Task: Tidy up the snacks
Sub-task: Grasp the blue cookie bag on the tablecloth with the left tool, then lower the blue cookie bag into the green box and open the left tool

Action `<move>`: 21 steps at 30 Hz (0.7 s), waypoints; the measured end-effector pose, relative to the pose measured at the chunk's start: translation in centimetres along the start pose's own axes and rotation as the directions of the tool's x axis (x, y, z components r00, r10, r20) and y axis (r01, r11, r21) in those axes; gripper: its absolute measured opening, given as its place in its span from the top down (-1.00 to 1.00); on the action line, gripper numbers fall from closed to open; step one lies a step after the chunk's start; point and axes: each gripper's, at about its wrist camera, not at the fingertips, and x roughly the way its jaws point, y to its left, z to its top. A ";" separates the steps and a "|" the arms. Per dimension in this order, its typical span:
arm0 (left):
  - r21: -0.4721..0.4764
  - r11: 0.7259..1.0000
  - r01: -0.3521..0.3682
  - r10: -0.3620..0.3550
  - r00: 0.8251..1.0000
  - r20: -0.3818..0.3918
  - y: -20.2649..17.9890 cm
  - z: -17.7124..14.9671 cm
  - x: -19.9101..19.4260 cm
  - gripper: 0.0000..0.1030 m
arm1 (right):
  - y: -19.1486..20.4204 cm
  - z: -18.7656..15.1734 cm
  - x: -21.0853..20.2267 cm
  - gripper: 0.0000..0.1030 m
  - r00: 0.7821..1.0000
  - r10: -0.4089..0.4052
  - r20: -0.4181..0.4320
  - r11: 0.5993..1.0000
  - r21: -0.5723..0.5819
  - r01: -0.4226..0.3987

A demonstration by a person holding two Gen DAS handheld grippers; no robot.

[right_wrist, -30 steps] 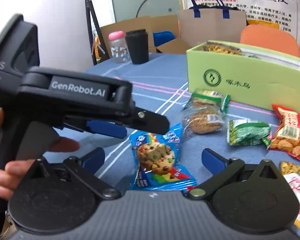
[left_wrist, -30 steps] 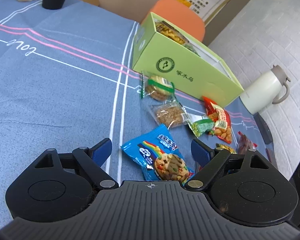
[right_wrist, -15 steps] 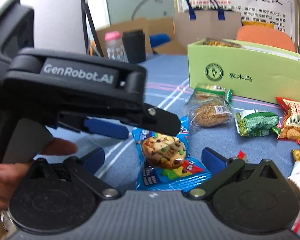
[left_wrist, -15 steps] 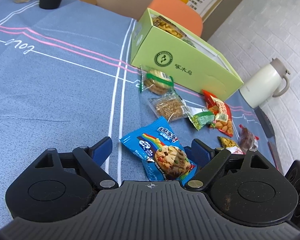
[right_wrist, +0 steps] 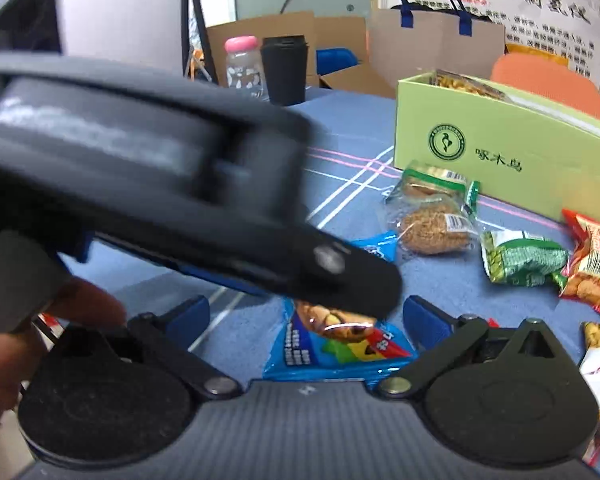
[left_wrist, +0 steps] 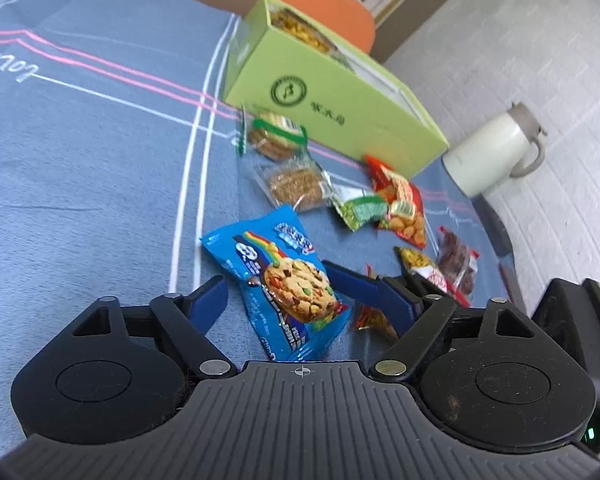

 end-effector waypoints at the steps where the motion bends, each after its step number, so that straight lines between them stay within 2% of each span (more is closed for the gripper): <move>1: 0.004 1.000 0.009 -0.009 1.000 0.003 0.0 0.0 0.2 -0.29 | 0.4 -0.2 0.0 -0.99 1.000 -0.008 0.003 1.000 -0.017 0.008; 2: 0.007 1.000 0.011 -0.011 1.000 0.001 0.0 0.1 0.2 -0.26 | 0.5 -0.3 -0.1 -0.98 1.000 -0.006 0.011 1.000 -0.008 0.007; 4: 0.015 1.000 0.007 -0.006 1.000 -0.010 0.0 0.1 0.5 0.02 | 0.7 -0.5 -0.3 -0.95 1.000 -0.008 0.027 1.000 -0.011 0.008; 6: 0.023 0.999 -0.029 0.029 1.000 -0.007 -0.1 -0.1 0.4 0.47 | 1.3 -0.6 -0.7 -0.84 0.999 -0.020 0.039 0.999 -0.049 0.022; 7: 0.027 0.998 -0.059 0.059 0.998 0.003 -0.2 -0.1 0.2 0.51 | 1.6 -0.5 -1.0 -0.69 0.998 -0.033 0.050 0.996 -0.076 0.037; 9: 0.027 0.996 -0.079 0.078 0.997 0.027 -0.3 0.2 -0.2 0.52 | 1.5 -0.1 -1.3 -0.49 0.997 -0.049 0.061 0.994 -0.092 0.054; 14: 0.056 0.995 -0.078 0.076 0.997 0.027 -1.2 1.1 0.5 0.57 | -1.2 0.6 -1.2 -0.40 0.997 -0.028 0.067 0.999 -0.015 0.029; 15: 0.063 0.995 -0.080 0.079 0.997 0.019 -1.3 1.1 0.9 0.56 | -1.8 0.4 -0.9 -0.41 0.998 -0.015 0.057 1.000 0.016 0.014; 17: 0.052 0.996 -0.077 0.078 0.997 -0.011 -1.2 1.1 1.7 0.45 | -2.6 0.1 -0.7 -0.57 0.998 0.027 0.063 0.997 0.073 -0.031; 19: 0.048 0.997 -0.066 0.066 0.998 -0.005 -1.1 1.0 1.8 0.38 | -2.6 -0.1 -1.0 -0.73 0.998 0.009 0.058 0.998 0.063 -0.013; 21: 0.050 0.997 -0.057 0.058 0.998 -0.004 -1.0 1.1 1.8 0.33 | -2.5 -0.2 -1.3 -0.76 0.999 -0.010 0.049 0.999 0.050 0.007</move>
